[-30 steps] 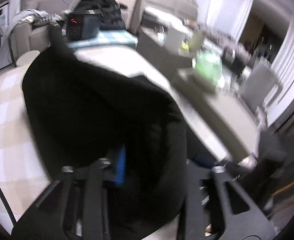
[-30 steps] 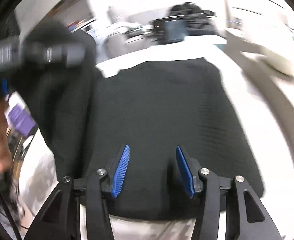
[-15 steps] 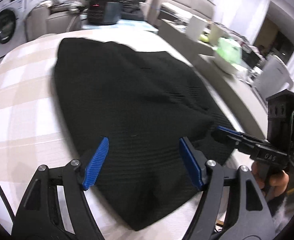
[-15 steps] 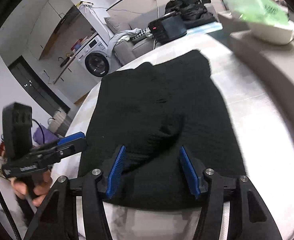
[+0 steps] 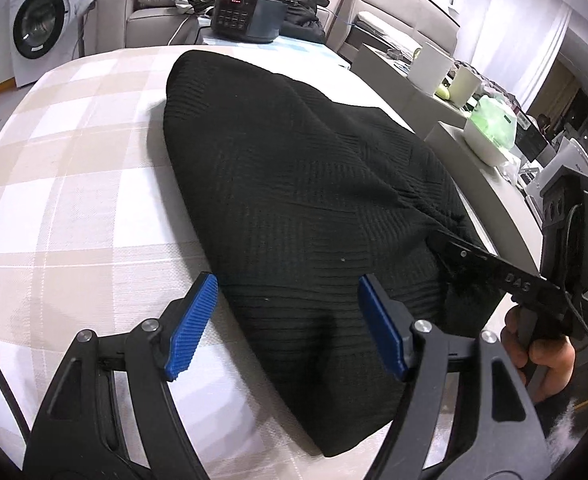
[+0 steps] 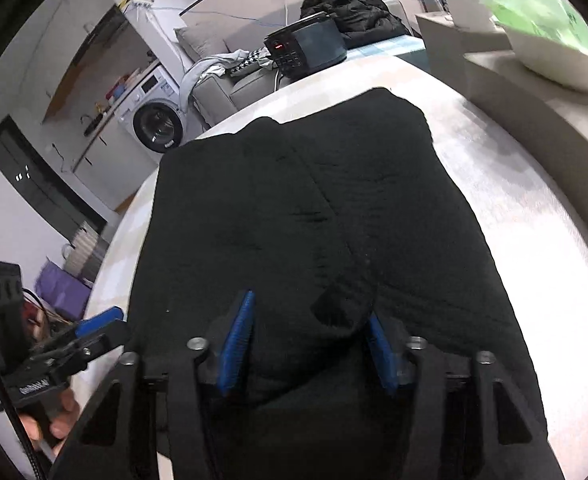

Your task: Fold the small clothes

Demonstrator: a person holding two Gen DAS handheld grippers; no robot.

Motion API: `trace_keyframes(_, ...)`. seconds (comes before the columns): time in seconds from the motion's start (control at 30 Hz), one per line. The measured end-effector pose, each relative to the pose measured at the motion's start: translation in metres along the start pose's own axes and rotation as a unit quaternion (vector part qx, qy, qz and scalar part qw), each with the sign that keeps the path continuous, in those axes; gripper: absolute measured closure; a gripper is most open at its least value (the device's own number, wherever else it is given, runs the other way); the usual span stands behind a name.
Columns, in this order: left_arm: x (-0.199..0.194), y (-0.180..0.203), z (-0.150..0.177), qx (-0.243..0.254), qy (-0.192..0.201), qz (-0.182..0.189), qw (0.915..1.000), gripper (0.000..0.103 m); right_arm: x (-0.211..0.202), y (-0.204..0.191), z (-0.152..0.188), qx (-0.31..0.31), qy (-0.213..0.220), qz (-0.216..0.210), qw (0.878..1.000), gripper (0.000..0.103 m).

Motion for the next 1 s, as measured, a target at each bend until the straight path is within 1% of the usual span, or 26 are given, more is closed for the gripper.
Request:
trace_keyframes(0.07,0.0,-0.004,0.0,-0.002,0.0,-0.002,1.0,0.033,0.002,-0.005,-0.002,-0.017,0.006,-0.001,1.0,0.089)
trace_keyframes(0.1,0.0,-0.007,0.001,-0.005,0.0,-0.002,1.0,0.033,0.001,-0.011,-0.002,-0.035,0.006,0.002,0.999,0.09)
trace_keyframes(0.13,-0.001,-0.009,0.001,-0.007,0.0,0.0,1.0,0.033,0.003,-0.014,-0.007,-0.046,0.006,0.001,0.999,0.091)
trace_keyframes(0.23,0.001,-0.015,0.0,-0.018,0.0,-0.001,0.9998,0.033,-0.022,-0.032,-0.013,-0.071,0.035,-0.02,0.997,0.092)
trace_keyframes(0.3,0.0,-0.019,0.0,-0.023,-0.001,-0.002,0.9997,0.033,-0.05,-0.05,-0.015,-0.096,0.06,-0.03,0.993,0.092)
trace_keyframes(0.37,0.0,-0.024,0.001,-0.025,-0.002,-0.005,0.9997,0.033,-0.077,-0.059,-0.007,-0.111,0.073,-0.03,0.991,0.092)
trace_keyframes(0.4,0.0,-0.025,0.001,-0.026,-0.002,-0.005,0.9997,0.033,-0.083,-0.06,-0.002,-0.115,0.072,-0.029,0.99,0.092)
trace_keyframes(0.47,0.004,-0.026,0.002,-0.028,-0.006,-0.006,0.9996,0.033,-0.088,-0.055,0.014,-0.116,0.039,-0.025,0.992,0.091)
trace_keyframes(0.5,0.007,-0.026,0.003,-0.032,-0.01,-0.005,0.9994,0.033,-0.083,-0.047,0.022,-0.112,0.023,-0.013,0.993,0.091)
trace_keyframes(0.53,0.009,-0.026,0.003,-0.034,-0.015,-0.004,0.9993,0.033,-0.077,-0.039,0.027,-0.104,0.01,-0.006,0.995,0.09)
trace_keyframes(0.57,0.012,-0.024,0.003,-0.035,-0.022,-0.003,0.9992,0.033,-0.067,-0.028,0.031,-0.087,-0.014,0.0,0.996,0.088)
trace_keyframes(0.6,0.013,-0.024,0.005,-0.032,-0.025,-0.004,0.9992,0.033,-0.057,-0.018,0.033,-0.066,-0.034,0.0,0.997,0.086)
trace_keyframes(0.63,0.013,-0.023,0.006,-0.027,-0.024,-0.006,0.9993,0.033,-0.051,-0.009,0.034,-0.047,-0.042,-0.004,0.998,0.084)
trace_keyframes(0.67,0.014,-0.022,0.007,-0.023,-0.023,-0.008,0.9994,0.033,-0.051,-0.003,0.035,-0.034,-0.039,-0.008,0.999,0.076)
trace_keyframes(0.7,0.015,-0.021,0.008,-0.019,-0.025,-0.01,0.9995,0.033,-0.05,0.001,0.032,-0.025,-0.034,-0.017,0.999,0.065)
trace_keyframes(0.73,0.017,-0.02,0.008,-0.017,-0.027,-0.011,0.9994,0.033,-0.052,0.007,0.031,-0.007,-0.022,-0.04,0.999,0.059)
trace_keyframes(0.77,0.021,-0.021,0.008,-0.017,-0.031,-0.01,0.9993,0.033,-0.054,0.011,0.028,0.004,-0.014,-0.05,0.999,0.054)
trace_keyframes(0.83,0.029,-0.021,0.008,-0.021,-0.04,-0.007,0.9989,0.034,-0.057,0.017,0.022,0.01,-0.012,-0.05,0.999,0.054)
trace_keyframes(0.93,0.036,-0.021,0.001,-0.025,-0.032,0.004,0.9992,0.034,-0.07,0.022,0.016,-0.002,0.007,-0.02,1.0,0.054)
trace_keyframes(1.0,0.042,-0.021,-0.006,-0.033,-0.033,0.01,0.9989,0.034,-0.073,0.026,0.01,-0.004,0.01,-0.018,1.0,0.054)
Point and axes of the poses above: each gripper's, at about its wrist camera, not at the fingertips, and x roughly the way its jaws point, y to its right, z to its underside, the point moved 2 cm from there along x, roughly the way its jaws point, and after that the axes turned 14 degrees about -z, right-handed, at the moved point
